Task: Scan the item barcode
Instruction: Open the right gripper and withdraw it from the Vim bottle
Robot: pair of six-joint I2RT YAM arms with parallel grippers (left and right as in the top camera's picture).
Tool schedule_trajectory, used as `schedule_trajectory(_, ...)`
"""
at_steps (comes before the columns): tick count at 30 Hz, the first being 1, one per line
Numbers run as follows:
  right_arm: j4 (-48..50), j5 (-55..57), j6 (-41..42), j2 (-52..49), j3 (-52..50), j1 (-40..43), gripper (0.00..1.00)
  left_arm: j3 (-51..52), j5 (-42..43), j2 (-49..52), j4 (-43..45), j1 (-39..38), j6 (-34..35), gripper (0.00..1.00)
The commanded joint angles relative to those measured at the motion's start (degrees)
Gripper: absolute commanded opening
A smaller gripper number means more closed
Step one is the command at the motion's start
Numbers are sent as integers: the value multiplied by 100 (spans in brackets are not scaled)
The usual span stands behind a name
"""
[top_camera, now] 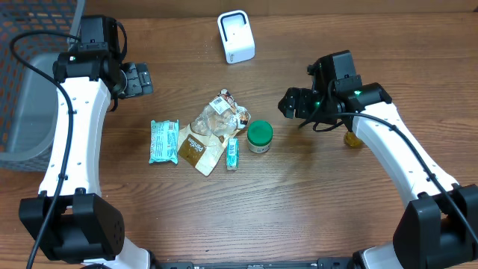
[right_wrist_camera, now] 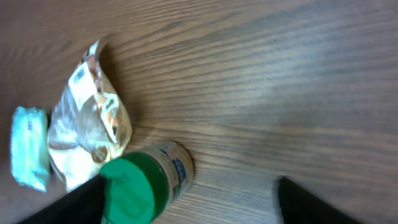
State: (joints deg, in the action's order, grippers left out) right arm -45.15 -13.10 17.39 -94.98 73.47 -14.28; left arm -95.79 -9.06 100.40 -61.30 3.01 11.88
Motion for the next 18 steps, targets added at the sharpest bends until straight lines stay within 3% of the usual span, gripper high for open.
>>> schedule_trajectory(1,-125,245,66,131,-52,-2,66,-101,-35,-42,2,-2,-9,100)
schedule_trajectory(3,-245,498,66,131,-52,-2,47,-101,-35,-42,4,-2,-9,100)
schedule_trajectory(5,-446,938,70,131,-52,-2,38,-101,-35,-42,4,-2,-9,100)
schedule_trajectory(18,-1237,2815,389,131,-79,0,36,-101,-35,-42,4,-2,-9,100)
